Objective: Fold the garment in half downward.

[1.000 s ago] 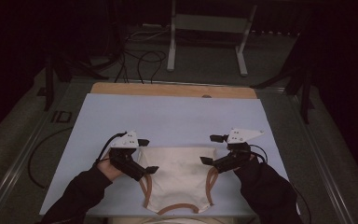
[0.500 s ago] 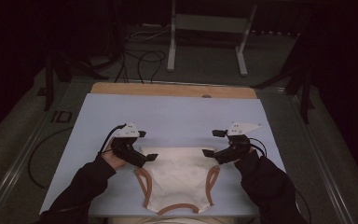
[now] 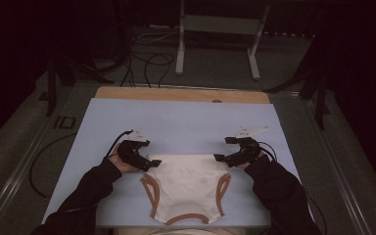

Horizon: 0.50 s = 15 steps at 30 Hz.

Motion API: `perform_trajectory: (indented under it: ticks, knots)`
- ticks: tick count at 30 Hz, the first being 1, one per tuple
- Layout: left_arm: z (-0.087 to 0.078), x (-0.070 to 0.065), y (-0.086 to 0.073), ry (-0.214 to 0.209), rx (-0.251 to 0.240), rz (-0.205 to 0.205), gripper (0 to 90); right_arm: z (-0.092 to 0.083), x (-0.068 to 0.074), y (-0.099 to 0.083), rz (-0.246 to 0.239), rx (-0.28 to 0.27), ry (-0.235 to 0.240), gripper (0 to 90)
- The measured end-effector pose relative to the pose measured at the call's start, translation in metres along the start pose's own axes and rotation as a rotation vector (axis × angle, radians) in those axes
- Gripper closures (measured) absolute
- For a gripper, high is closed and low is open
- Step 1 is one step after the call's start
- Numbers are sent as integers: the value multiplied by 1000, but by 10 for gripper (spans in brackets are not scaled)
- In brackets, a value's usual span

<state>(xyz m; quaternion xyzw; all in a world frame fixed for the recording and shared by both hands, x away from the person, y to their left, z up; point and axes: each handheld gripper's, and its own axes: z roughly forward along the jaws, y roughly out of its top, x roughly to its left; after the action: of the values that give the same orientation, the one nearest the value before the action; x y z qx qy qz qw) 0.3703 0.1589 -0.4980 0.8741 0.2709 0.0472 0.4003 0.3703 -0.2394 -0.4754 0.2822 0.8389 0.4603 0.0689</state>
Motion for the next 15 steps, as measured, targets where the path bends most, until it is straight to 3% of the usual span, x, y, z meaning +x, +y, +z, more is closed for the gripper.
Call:
perform_trajectory:
  ticks: [8, 15]
  knots:
    - [7, 6, -10, 17, 64, 3, 110, 12, -11, -13, 10, 58, 4, 167]
    - [11, 9, -16, 59, 72, 16, 229, 20, -14, -22, 24, 108, 16, 220]
